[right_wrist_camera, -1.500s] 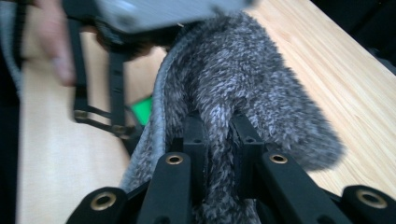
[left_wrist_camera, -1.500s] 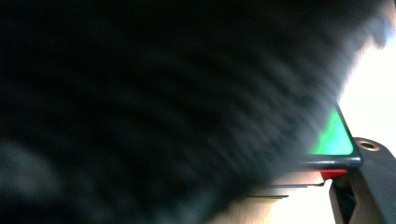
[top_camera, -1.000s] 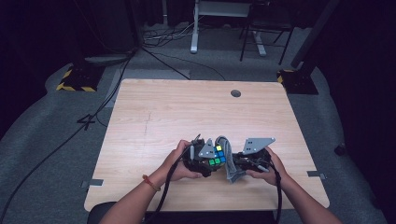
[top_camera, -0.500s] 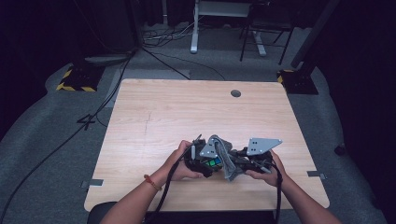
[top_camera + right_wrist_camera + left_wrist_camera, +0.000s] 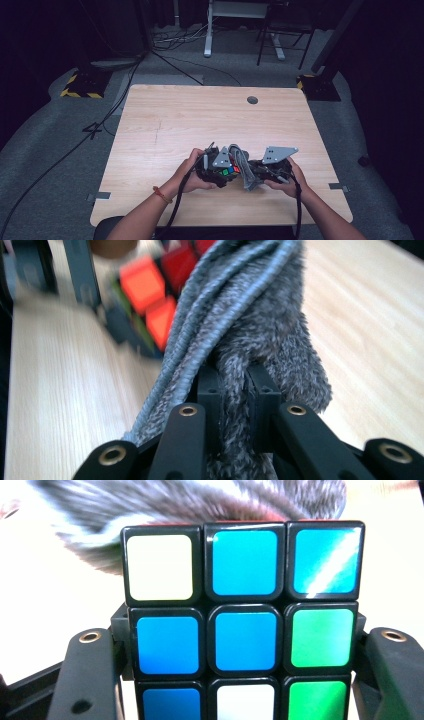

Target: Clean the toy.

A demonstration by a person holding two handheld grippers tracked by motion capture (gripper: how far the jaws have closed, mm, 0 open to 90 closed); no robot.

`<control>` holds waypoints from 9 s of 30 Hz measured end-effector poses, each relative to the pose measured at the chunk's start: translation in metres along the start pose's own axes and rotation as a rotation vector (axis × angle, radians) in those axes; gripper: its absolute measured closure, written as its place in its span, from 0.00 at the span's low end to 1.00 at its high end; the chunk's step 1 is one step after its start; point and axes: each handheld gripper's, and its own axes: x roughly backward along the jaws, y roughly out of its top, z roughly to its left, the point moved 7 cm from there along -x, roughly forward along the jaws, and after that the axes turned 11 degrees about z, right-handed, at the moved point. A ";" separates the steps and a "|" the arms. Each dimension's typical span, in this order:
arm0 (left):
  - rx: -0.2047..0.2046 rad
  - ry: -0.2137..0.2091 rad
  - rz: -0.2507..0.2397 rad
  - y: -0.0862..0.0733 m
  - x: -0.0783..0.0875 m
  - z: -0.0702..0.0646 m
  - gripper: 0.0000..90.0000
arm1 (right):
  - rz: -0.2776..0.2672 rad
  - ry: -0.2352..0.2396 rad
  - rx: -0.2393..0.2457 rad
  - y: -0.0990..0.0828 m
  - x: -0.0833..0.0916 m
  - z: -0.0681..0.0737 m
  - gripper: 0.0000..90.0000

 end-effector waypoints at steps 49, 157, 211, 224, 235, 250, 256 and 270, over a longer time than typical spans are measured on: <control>0.031 0.025 -0.029 -0.001 0.010 0.006 0.37 | -0.056 -0.008 0.037 0.014 0.009 0.011 0.89; 0.038 -0.041 -0.105 0.008 0.010 -0.003 0.36 | -0.200 0.046 0.013 0.017 0.026 0.012 0.89; 0.007 -0.001 -0.044 0.006 0.005 -0.003 0.37 | -0.067 0.030 -0.006 0.007 0.008 0.007 0.89; -0.026 -0.007 -0.068 0.011 0.010 -0.011 0.37 | -0.025 -0.008 -0.036 0.003 -0.001 -0.003 0.89; -0.018 -0.018 -0.108 0.010 0.015 -0.007 0.37 | -0.032 0.087 -0.034 0.001 -0.009 0.008 0.89; -0.041 0.001 -0.026 0.004 0.001 -0.010 0.36 | -0.143 0.084 -0.036 0.010 0.012 0.007 0.89; -0.008 -0.009 -0.101 0.008 0.009 -0.005 0.37 | -0.103 0.109 -0.061 0.005 0.005 0.005 0.89; -0.017 -0.040 -0.060 0.005 0.004 -0.008 0.35 | -0.132 0.113 -0.051 0.009 0.009 0.009 0.89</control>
